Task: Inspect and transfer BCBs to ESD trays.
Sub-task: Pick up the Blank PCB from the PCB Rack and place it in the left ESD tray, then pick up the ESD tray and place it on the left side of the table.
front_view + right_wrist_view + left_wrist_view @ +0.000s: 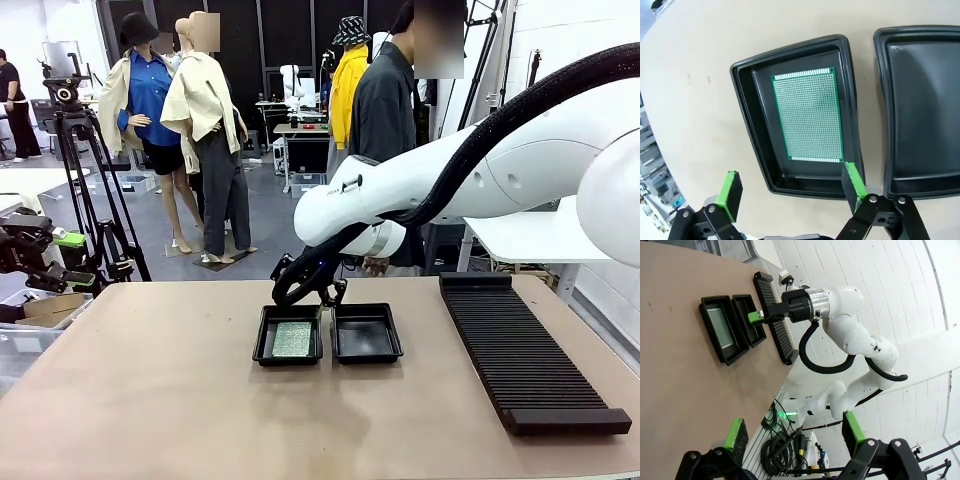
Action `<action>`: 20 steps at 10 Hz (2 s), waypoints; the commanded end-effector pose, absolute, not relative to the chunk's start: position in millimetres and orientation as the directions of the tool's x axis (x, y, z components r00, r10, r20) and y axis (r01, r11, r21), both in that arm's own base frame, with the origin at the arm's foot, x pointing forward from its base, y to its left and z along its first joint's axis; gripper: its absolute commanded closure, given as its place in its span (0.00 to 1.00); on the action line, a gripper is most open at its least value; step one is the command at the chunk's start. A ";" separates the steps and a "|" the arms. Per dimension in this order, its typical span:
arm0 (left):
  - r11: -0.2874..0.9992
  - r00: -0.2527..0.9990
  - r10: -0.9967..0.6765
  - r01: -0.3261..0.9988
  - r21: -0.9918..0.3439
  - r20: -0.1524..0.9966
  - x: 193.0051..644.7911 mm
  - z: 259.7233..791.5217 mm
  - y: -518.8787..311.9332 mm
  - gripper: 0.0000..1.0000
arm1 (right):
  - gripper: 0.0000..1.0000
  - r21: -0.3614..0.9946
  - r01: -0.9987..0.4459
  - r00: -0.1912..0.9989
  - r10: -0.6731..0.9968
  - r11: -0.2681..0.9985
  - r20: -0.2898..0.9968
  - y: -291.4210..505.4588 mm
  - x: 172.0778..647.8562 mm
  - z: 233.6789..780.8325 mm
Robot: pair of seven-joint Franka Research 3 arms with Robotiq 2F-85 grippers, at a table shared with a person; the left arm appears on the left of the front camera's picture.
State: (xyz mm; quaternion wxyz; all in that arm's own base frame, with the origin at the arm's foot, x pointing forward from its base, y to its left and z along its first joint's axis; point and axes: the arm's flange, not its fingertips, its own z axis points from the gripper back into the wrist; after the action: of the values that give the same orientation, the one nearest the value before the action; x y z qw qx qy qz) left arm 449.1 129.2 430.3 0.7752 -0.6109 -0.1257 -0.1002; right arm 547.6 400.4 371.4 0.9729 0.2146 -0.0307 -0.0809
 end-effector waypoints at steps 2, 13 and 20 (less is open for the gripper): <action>0.239 0.947 0.008 0.311 -0.920 0.322 449.2 431.1 130.5 0.00 | 0.00 0.428 0.150 0.984 -0.176 0.891 0.020 400.1 547.9 371.5; 0.239 0.947 0.008 0.311 -0.920 0.322 449.2 431.1 130.5 0.00 | 0.00 0.428 0.150 0.984 -0.176 0.891 0.020 400.1 547.9 371.5; 0.239 0.947 0.008 0.311 -0.920 0.322 449.2 431.1 130.5 0.00 | 0.00 0.428 0.150 0.984 -0.176 0.891 0.020 400.1 547.9 371.5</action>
State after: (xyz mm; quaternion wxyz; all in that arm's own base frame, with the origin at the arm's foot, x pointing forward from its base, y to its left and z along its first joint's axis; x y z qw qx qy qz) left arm 449.1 129.2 430.3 0.7752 -0.6109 -0.1257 -0.1002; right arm 547.6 400.4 371.3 0.9729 0.2146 -0.0307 -0.0809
